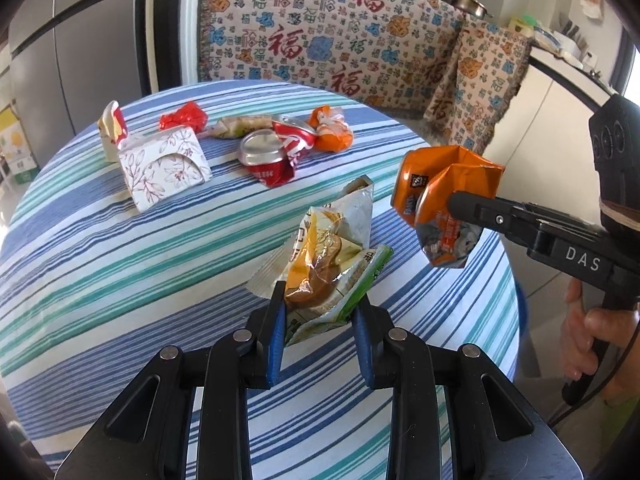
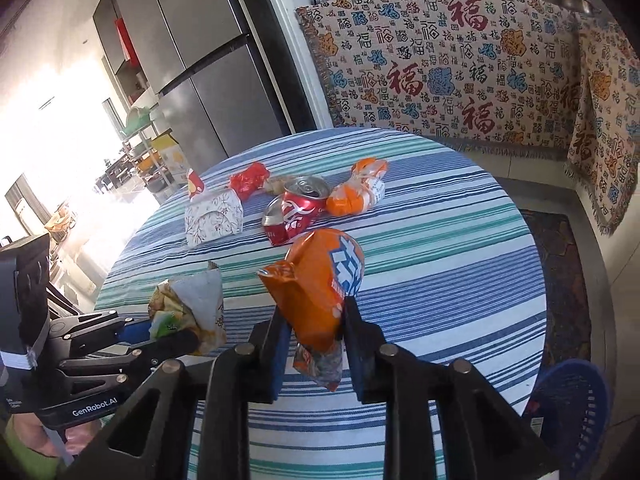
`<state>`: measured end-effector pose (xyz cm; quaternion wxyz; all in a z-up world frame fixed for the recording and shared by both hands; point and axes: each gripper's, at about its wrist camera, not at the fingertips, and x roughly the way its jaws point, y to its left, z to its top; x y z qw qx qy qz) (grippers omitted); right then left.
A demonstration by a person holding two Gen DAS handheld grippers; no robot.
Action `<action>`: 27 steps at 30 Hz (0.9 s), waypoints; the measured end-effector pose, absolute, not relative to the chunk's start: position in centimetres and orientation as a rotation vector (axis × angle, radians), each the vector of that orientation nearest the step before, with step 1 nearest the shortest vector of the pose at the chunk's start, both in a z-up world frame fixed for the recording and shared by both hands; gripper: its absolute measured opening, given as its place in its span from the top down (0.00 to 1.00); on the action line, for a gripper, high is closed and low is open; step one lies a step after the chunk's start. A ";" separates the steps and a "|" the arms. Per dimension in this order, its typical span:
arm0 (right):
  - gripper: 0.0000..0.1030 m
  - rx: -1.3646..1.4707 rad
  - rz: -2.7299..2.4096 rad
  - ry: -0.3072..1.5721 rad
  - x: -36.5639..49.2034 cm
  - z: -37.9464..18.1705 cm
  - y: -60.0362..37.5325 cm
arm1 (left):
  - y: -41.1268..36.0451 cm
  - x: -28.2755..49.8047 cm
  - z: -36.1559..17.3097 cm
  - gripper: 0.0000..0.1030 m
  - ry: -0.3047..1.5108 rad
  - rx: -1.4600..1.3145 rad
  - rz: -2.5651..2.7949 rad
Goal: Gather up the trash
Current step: 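Lift and carry the white snack bag and orange items over the blue wastebasket with both tools, then open both tools to drop the held trash into the blue wastebasket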
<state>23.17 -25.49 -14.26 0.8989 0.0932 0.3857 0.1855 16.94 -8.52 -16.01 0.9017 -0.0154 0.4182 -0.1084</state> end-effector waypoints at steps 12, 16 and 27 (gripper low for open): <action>0.75 0.278 0.134 0.754 19.4 -13.5 -38.5 | -20.1 18.8 -14.1 0.72 0.884 0.057 -0.386; 0.75 0.316 -0.008 0.785 17.6 -14.9 -45.0 | -26.4 19.4 -14.4 0.72 0.908 0.076 -0.492; 0.75 0.404 -0.193 0.892 15.9 -19.5 -55.6 | -41.4 21.8 -19.1 0.72 1.031 0.090 -0.716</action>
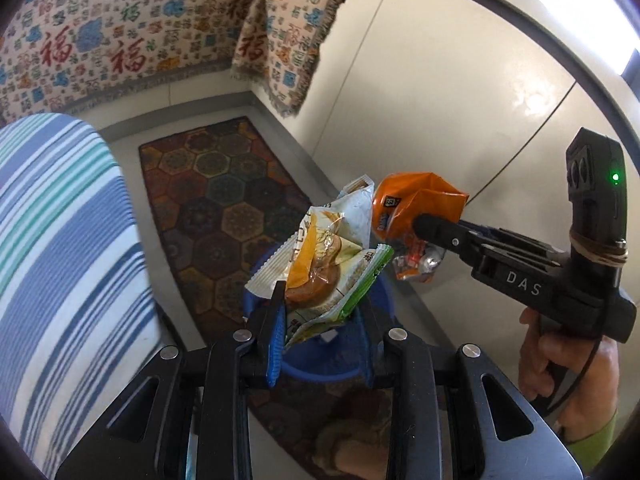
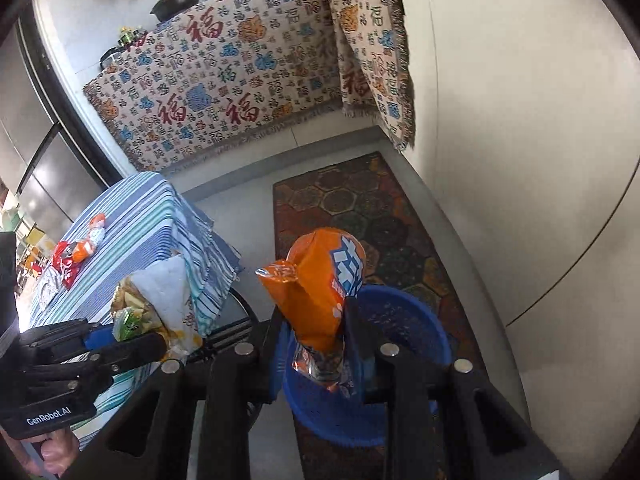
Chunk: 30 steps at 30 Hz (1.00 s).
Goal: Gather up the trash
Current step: 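Open both tools to drop the held trash into the blue wastebasket, then move both open tools back over the remaining trash on the table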
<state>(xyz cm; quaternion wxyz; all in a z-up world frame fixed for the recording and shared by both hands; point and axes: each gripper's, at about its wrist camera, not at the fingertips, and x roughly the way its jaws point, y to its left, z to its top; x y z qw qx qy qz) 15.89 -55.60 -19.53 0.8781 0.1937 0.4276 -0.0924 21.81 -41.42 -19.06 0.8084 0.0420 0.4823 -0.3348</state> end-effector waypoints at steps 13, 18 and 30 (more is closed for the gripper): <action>0.71 0.478 -0.258 0.921 14.7 -22.7 -60.4 | -47.6 23.5 -24.5 0.70 1.103 0.149 -0.757; 0.68 0.534 -0.276 0.909 14.1 -23.8 -62.3 | -49.0 23.4 -26.1 0.30 1.080 0.159 -0.787; 0.35 0.432 -0.305 0.773 13.9 -19.4 -61.0 | -45.0 22.2 -21.8 0.20 0.968 0.100 -0.710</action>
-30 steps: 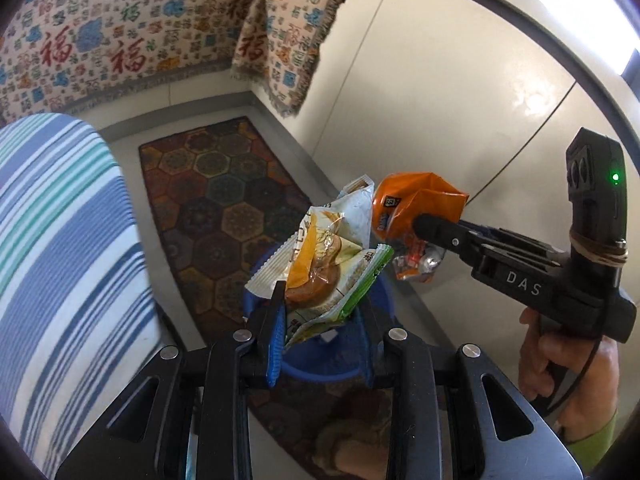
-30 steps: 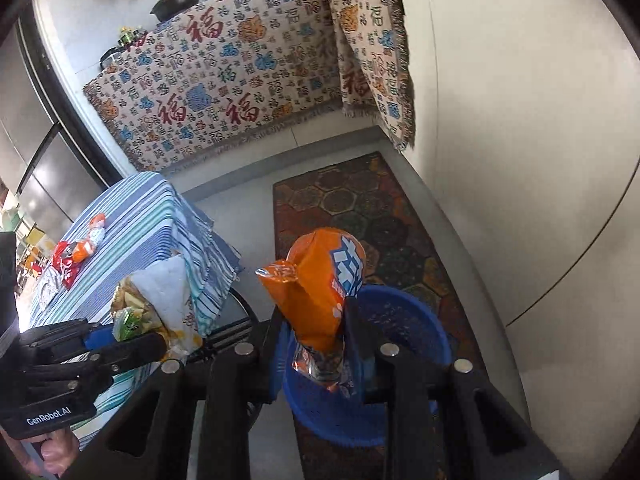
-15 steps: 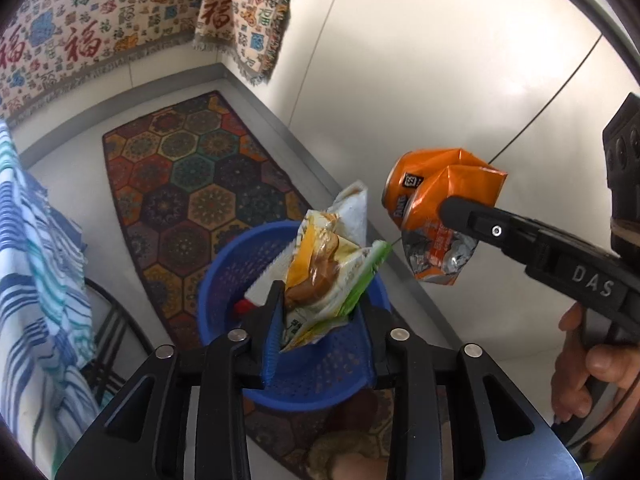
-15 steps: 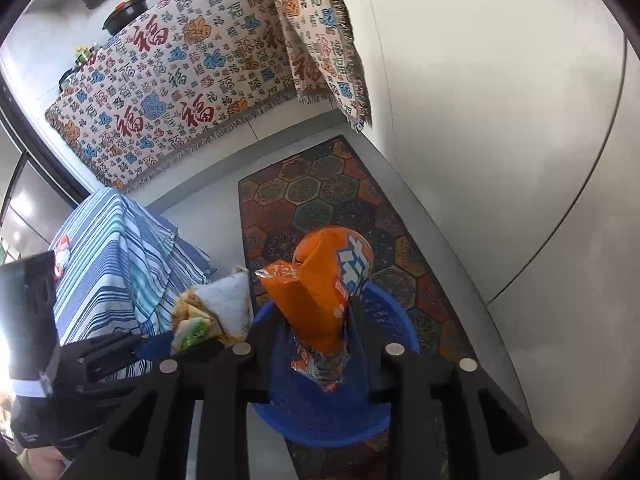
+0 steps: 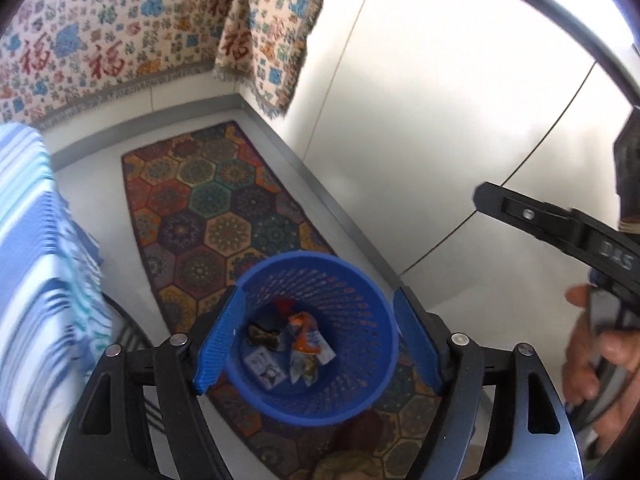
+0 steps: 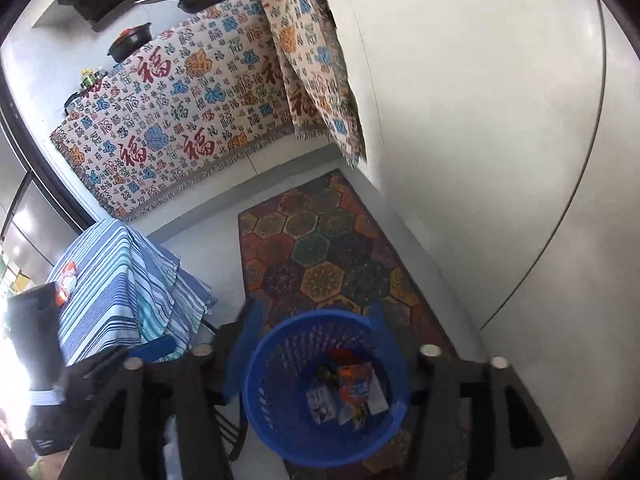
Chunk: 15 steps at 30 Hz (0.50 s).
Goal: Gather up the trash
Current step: 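Move both open tools back over the remaining trash on the table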
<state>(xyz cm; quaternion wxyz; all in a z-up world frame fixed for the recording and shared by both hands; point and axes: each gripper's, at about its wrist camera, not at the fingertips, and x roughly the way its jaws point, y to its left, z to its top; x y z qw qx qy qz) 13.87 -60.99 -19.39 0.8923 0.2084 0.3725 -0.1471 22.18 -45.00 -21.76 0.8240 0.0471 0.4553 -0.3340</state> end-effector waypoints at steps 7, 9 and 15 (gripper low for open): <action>0.35 0.313 -0.317 0.661 14.8 -15.6 -57.6 | -37.2 17.6 -16.4 0.11 0.864 0.120 -0.632; 0.35 0.283 -0.289 0.637 15.6 -14.6 -55.9 | -34.2 16.7 -15.9 0.10 0.861 0.105 -0.572; 0.34 0.185 -0.138 0.614 18.8 -12.7 -48.8 | -24.7 15.0 -16.4 0.10 0.864 0.132 -0.326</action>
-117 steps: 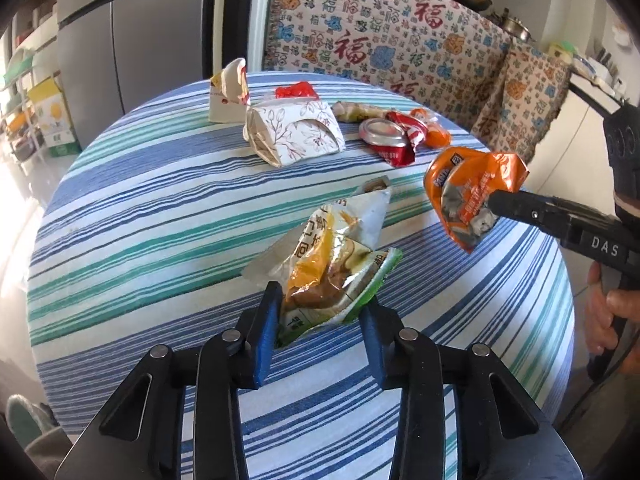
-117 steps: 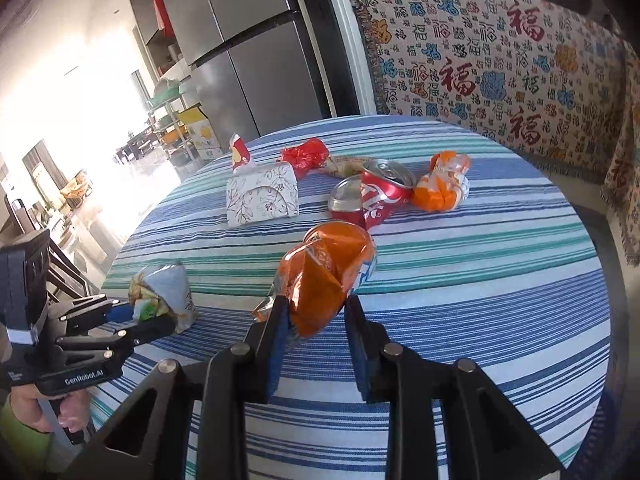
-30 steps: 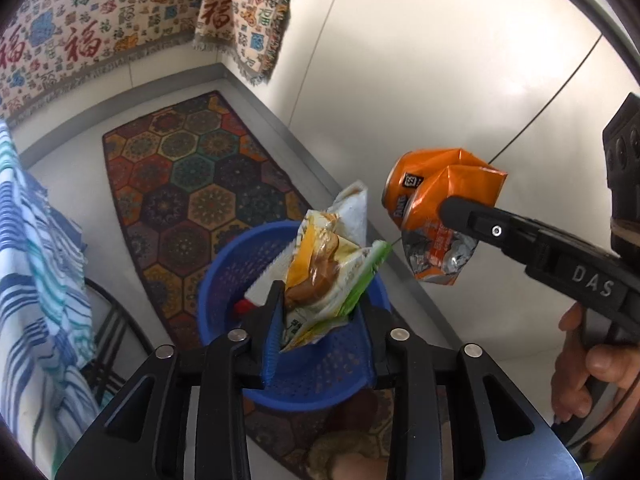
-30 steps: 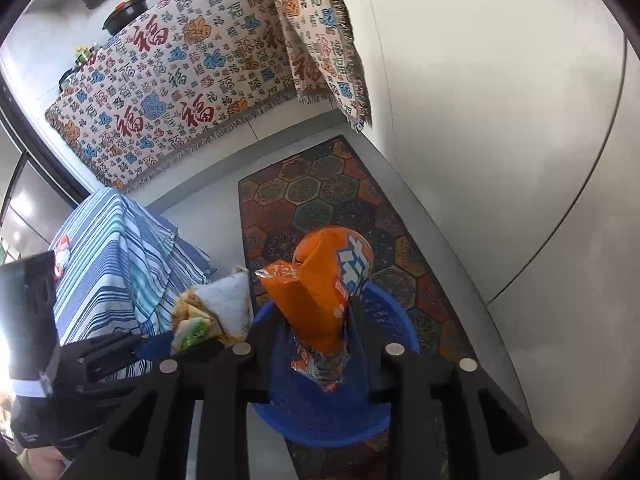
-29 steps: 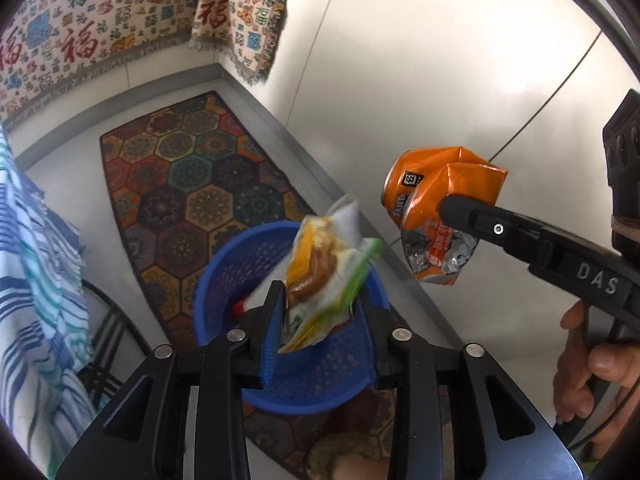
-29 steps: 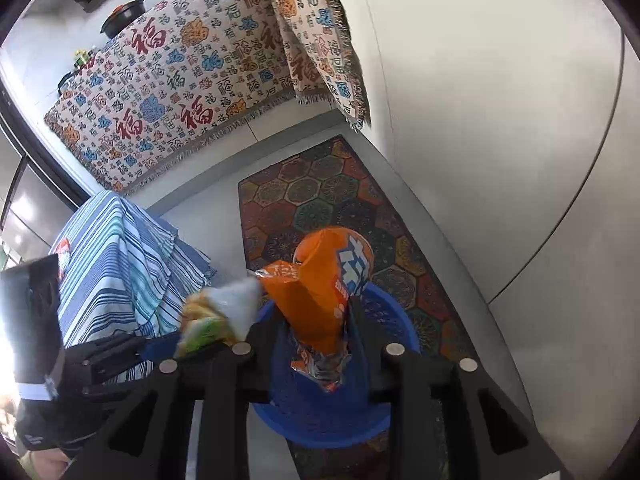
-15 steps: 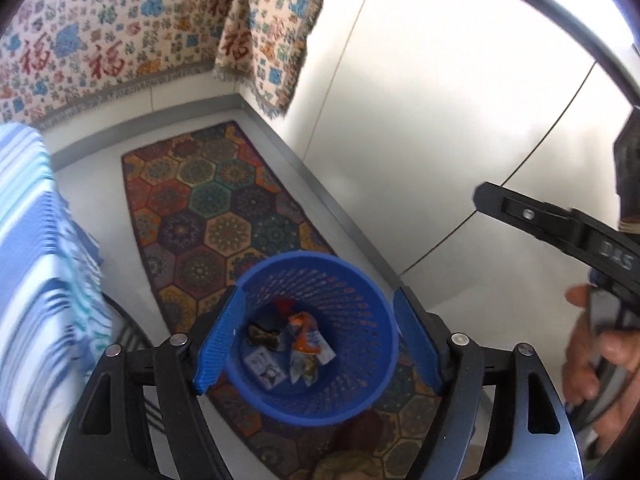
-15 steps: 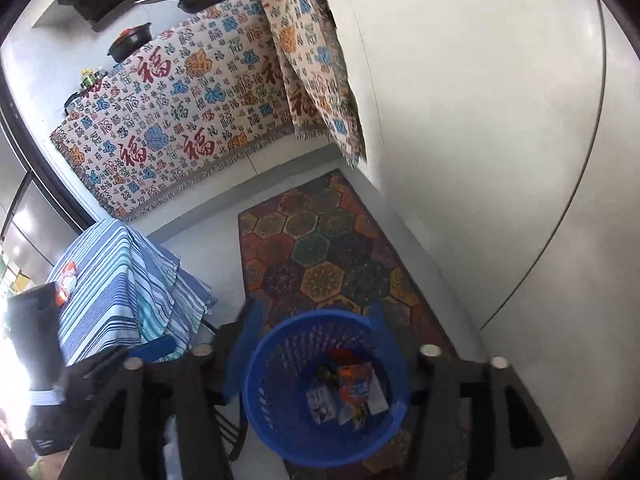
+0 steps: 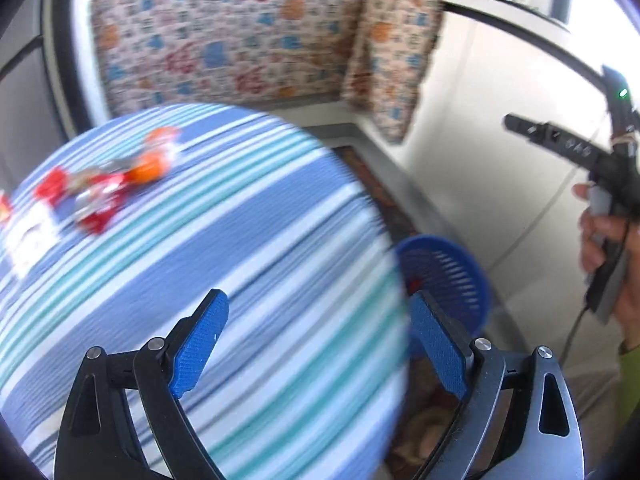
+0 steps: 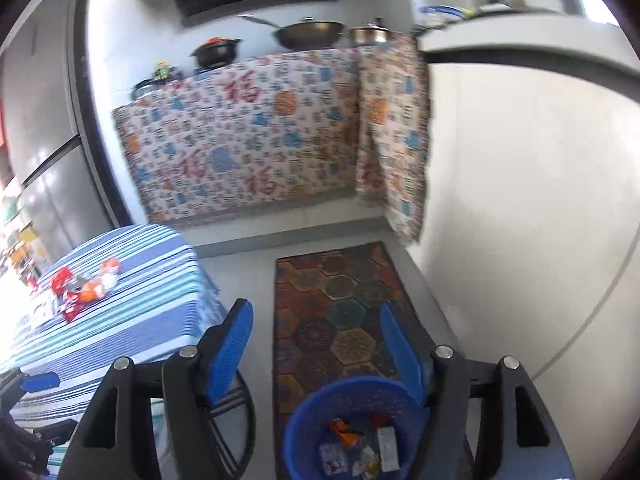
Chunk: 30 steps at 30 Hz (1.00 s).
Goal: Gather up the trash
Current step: 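Move both open tools back over the remaining trash on the table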
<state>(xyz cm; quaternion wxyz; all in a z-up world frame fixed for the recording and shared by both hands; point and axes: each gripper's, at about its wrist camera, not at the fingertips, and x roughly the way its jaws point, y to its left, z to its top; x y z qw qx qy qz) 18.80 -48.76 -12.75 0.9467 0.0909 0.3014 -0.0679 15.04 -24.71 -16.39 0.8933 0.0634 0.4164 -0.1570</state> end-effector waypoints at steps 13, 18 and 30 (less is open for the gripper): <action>0.34 -0.095 0.357 0.804 22.8 -16.6 -24.3 | -10.3 14.8 -19.4 0.03 0.917 0.087 0.021; 0.34 -0.169 0.408 0.850 22.8 -18.1 -20.8 | -7.4 15.6 -19.4 0.00 0.927 0.070 0.031; 0.34 -0.170 0.403 0.883 23.0 -20.0 -20.5 | 0.8 22.1 -18.8 0.01 0.893 0.038 -0.085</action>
